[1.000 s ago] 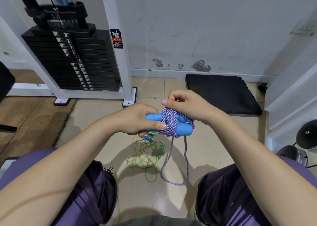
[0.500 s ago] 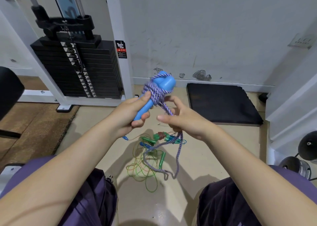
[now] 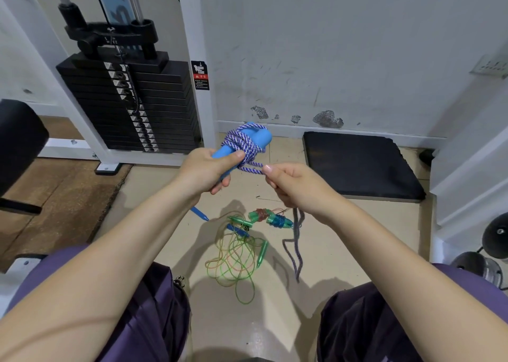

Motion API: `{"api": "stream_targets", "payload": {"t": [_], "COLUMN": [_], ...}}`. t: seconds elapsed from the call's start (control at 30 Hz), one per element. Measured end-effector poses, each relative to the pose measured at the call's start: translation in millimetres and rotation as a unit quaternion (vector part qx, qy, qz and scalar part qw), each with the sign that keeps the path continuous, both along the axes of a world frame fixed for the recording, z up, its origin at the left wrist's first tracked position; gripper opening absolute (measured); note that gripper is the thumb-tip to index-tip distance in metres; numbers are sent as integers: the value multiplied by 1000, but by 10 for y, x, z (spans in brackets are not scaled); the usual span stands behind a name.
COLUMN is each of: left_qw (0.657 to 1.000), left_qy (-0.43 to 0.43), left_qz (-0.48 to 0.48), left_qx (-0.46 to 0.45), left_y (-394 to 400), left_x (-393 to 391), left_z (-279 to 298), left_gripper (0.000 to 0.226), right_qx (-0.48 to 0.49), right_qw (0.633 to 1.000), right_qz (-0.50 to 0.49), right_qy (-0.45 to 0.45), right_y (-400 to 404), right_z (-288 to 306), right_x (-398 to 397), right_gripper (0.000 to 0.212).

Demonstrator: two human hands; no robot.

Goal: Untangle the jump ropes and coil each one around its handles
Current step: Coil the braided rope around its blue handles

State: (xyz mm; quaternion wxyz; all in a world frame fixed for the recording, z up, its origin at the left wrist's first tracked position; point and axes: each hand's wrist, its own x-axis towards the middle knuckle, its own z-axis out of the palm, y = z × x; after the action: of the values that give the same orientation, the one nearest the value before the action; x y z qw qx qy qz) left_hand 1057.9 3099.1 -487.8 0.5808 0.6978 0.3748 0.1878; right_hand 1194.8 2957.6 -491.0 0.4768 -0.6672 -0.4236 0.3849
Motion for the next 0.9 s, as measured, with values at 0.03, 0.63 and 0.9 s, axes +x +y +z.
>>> {"api": "stream_targets", "payload": {"t": [0.03,0.63,0.9], "left_qw": [999,933,931], "left_qy": [34,131,68], "left_qz": [7,-305,-354], "left_qx": [35,139,-54], "left_y": [16,-494,-414], "left_x": [5,28,-32], "left_z": [-14,-119,-16], "left_gripper": [33,26,50], "right_qx": [9,5,76], "right_qw": [1000,942,912], "right_qz": [-7,-64,-110], "right_qy": [-28,-330,-388], "right_y": [-21,-15,-7], "right_z": [52,-110,-36], "right_x": [26,206,141], "right_gripper": [41,45,41]}}
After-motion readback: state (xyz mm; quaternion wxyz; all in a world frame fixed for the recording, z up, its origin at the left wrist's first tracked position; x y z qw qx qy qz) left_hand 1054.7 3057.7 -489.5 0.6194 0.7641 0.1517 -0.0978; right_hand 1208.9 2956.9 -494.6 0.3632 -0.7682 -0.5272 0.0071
